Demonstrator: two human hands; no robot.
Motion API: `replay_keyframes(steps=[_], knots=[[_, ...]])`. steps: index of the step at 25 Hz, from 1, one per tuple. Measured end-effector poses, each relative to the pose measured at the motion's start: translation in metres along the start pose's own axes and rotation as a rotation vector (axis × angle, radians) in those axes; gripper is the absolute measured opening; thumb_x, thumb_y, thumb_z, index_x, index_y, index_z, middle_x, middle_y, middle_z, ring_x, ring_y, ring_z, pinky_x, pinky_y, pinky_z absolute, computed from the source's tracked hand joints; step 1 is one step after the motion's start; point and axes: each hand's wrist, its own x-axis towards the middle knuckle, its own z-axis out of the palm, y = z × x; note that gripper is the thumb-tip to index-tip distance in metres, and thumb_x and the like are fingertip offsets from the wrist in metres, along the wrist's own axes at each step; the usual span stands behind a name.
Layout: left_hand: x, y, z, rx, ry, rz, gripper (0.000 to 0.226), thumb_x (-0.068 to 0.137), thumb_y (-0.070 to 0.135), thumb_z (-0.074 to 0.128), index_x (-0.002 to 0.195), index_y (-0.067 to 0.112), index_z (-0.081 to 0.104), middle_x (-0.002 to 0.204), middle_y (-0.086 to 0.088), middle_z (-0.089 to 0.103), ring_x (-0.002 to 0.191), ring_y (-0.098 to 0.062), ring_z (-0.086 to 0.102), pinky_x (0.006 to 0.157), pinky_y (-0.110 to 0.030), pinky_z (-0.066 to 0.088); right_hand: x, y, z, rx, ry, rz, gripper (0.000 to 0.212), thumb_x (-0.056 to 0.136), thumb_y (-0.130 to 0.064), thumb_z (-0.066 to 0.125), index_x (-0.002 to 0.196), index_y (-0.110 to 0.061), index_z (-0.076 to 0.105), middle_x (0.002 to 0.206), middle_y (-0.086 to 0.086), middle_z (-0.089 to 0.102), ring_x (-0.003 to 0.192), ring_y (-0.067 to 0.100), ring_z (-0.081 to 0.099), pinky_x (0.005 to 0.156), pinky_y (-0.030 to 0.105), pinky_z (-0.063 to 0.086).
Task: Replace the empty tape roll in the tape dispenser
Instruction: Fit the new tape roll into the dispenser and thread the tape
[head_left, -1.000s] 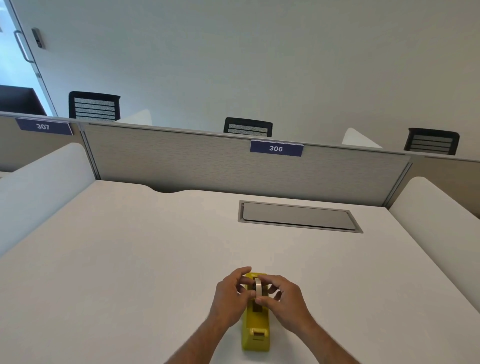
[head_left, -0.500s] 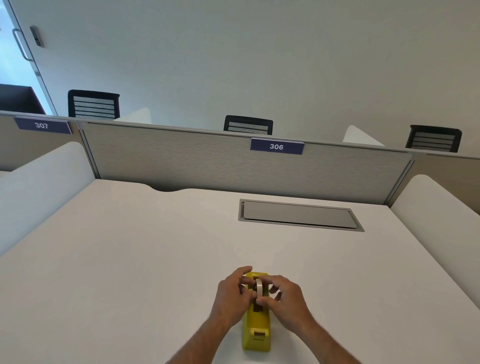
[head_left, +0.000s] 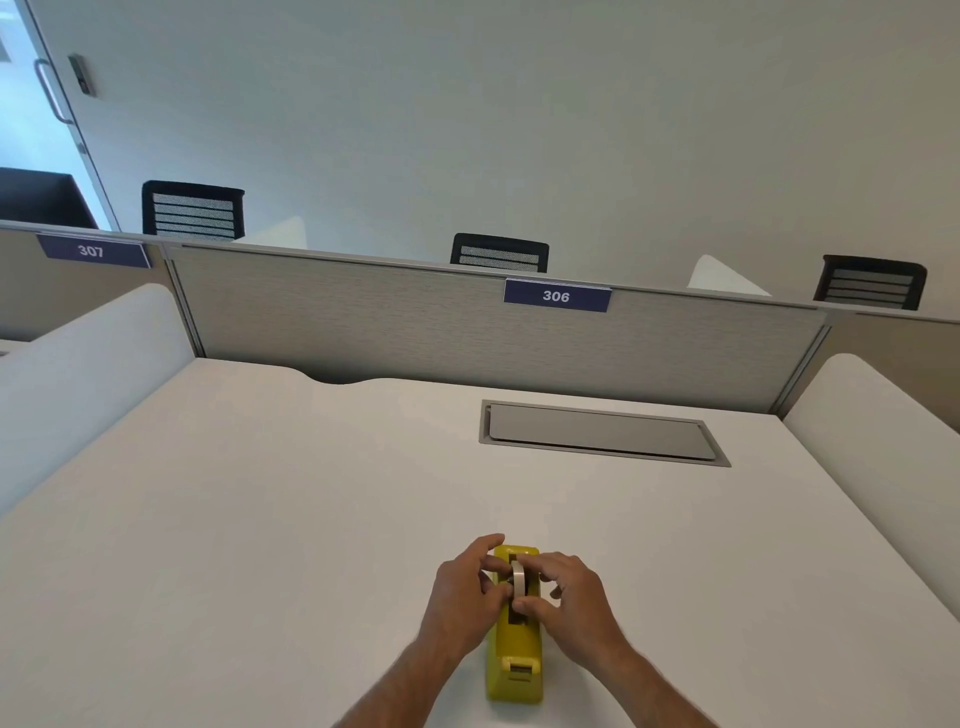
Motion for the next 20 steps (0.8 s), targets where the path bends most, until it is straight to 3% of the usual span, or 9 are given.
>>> replay_keyframes(steps=[5,10,13,20], knots=[[-0.001,-0.002,0.001,0.018,-0.020,0.053,0.051,0.088,0.009,0.069,0.133,0.029,0.057,0.109,0.013,0.069,0.079,-0.006,0.063,0.076,-0.010,0.053,0.000,0.002,0.000,0.009,0.000,-0.022,0.046,0.075,-0.024,0.080,0.118,-0.033,0.066,0.107,-0.017,0.059,0.103,0.008,0.055,0.080,0.023,0.051],[-0.001,-0.010,0.003,0.055,-0.011,0.193,0.047,0.080,0.003,0.069,0.118,0.032,0.068,0.108,0.028,0.055,0.098,-0.001,0.060,0.078,-0.007,0.051,0.000,0.001,-0.001,-0.012,-0.021,-0.060,0.048,0.074,-0.025,0.078,0.119,-0.037,0.065,0.103,-0.016,0.058,0.101,0.005,0.054,0.078,0.022,0.051],[0.001,-0.009,0.003,0.056,-0.016,0.201,0.047,0.080,0.003,0.069,0.120,0.029,0.069,0.111,0.023,0.053,0.099,0.004,0.057,0.078,-0.006,0.050,0.002,0.002,-0.001,-0.010,-0.011,-0.048,0.048,0.073,-0.024,0.079,0.119,-0.033,0.067,0.102,-0.015,0.059,0.100,0.006,0.055,0.077,0.023,0.050],[0.004,-0.010,0.004,0.140,-0.022,0.163,0.030,0.090,0.021,0.069,0.118,0.029,0.073,0.124,0.014,0.055,0.092,-0.006,0.058,0.074,-0.004,0.045,-0.001,0.003,0.002,-0.138,0.056,-0.099,0.047,0.079,-0.027,0.076,0.124,-0.028,0.064,0.095,-0.007,0.065,0.094,0.012,0.052,0.083,0.031,0.051]])
